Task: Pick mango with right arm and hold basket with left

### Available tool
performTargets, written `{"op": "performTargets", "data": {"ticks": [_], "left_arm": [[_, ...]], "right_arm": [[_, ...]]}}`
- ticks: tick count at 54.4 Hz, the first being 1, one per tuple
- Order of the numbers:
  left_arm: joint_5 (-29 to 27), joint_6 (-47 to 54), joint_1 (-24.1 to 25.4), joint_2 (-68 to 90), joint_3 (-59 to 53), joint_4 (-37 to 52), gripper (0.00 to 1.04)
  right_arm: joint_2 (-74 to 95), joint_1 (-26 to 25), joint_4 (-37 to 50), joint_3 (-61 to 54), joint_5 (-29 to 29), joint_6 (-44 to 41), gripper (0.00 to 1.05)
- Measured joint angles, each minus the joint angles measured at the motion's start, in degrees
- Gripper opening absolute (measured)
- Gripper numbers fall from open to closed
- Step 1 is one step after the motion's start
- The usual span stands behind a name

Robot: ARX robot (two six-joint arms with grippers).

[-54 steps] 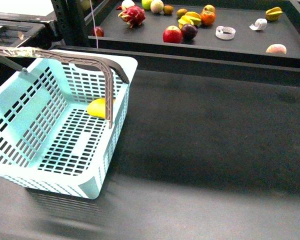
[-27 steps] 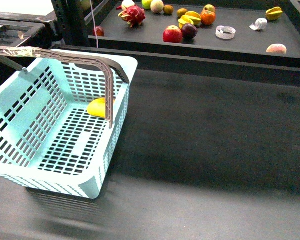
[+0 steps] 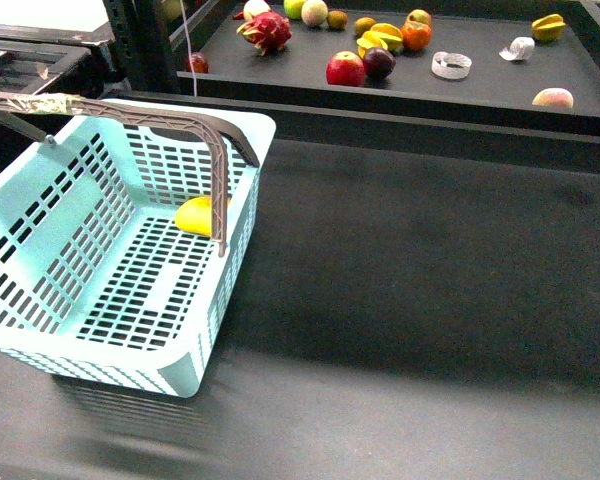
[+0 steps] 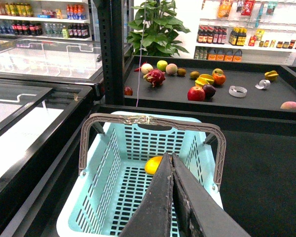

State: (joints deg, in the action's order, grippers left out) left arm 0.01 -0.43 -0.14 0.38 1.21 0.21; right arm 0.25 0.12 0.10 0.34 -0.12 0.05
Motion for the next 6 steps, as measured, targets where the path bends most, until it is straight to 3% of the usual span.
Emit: {"op": "performTargets", "data": {"ticks": [6], "left_arm": [[0.0, 0.0, 0.0, -0.1, 0.0, -0.1, 0.02]], "right_arm": [[0.0, 0.0, 0.0, 0.0, 0.0, 0.0, 0.96]]}}
